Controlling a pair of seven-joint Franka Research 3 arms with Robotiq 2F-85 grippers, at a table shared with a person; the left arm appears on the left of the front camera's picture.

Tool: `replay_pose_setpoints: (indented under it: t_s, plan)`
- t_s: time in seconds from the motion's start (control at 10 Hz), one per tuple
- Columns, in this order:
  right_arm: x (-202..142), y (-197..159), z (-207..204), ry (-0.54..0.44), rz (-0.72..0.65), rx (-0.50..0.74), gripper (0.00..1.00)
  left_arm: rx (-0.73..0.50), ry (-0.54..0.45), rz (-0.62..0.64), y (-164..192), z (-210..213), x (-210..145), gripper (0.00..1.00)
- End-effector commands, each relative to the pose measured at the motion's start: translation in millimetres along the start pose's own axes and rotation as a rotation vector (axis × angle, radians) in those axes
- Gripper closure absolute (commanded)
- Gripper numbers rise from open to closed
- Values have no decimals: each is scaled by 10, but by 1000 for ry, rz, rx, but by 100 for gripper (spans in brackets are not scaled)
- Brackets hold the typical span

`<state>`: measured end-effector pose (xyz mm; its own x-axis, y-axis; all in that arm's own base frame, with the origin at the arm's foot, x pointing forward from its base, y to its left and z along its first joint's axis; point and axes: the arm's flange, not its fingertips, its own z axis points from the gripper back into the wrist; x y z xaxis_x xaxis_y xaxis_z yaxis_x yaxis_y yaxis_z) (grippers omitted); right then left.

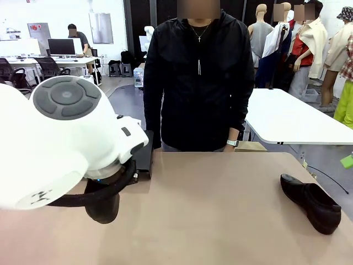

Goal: Organize the shoes by placing them on the stand.
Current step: Place the Shoe from the middle of the table onto the Shoes Stand.

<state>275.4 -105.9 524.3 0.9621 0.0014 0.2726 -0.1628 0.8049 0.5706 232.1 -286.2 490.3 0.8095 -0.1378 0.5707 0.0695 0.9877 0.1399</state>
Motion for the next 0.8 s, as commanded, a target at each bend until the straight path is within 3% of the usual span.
replay_pose_setpoints:
  t_s: [0.0,0.2,0.3,0.5,0.7]
  plan:
    - [-4,-18,19,-1,26,14,0,25,37,104,312,-179,275,100]
    - [-4,-18,19,-1,26,14,0,53,-69,-35,395,-580,1015,100]
    - [-4,-18,19,-1,26,14,0,128,-154,-56,327,-883,1457,100]
    - [-4,-18,19,-1,26,14,0,223,-180,-107,314,-1417,2028,100]
    - [-4,-18,19,-1,26,14,0,270,-165,-113,335,-1943,2326,100]
